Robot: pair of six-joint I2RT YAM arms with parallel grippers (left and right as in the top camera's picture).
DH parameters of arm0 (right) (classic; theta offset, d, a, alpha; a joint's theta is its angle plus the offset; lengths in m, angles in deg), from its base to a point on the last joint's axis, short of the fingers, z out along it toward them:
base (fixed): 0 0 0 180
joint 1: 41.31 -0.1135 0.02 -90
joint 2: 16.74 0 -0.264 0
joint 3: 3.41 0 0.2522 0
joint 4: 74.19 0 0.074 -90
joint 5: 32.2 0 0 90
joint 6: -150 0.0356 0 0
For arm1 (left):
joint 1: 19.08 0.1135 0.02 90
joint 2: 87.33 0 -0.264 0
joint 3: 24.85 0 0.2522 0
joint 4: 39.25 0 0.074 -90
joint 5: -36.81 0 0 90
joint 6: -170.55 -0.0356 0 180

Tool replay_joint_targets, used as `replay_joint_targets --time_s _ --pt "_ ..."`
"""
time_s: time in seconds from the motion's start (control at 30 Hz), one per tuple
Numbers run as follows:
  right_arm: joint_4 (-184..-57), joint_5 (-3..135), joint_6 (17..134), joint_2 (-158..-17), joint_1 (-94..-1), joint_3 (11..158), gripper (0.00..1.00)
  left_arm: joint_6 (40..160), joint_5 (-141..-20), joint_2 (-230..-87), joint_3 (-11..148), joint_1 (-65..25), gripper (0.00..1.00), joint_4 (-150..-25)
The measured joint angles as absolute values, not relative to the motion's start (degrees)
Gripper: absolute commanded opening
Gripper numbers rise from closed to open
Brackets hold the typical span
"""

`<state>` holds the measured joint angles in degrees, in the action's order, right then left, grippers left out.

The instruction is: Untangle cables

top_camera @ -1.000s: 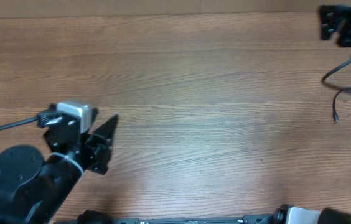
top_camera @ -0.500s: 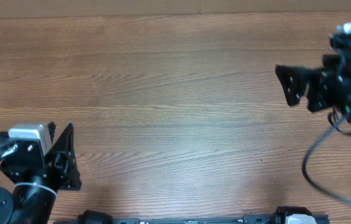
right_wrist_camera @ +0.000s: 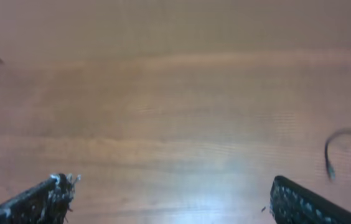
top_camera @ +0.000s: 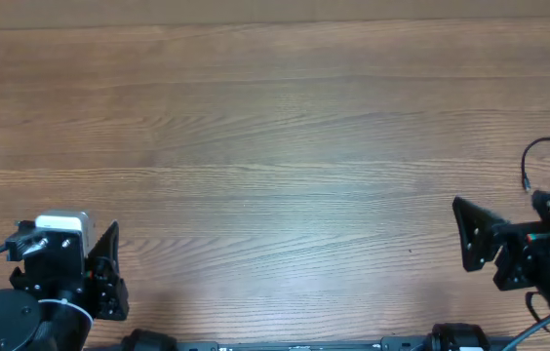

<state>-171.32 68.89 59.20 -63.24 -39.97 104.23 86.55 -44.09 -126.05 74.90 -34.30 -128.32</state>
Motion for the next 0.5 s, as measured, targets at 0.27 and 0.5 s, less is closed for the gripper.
replay_joint_targets --time_s 0.27,0.5 --pt "-171.54 68.23 59.64 -63.15 -39.97 103.75 1.00 86.81 -47.76 -126.05 74.90 -34.30 1.00 -128.43" --pt "-171.56 68.04 59.82 -63.15 -39.97 103.75 1.00 87.82 -50.97 -126.05 74.90 -34.30 0.99 -128.01"
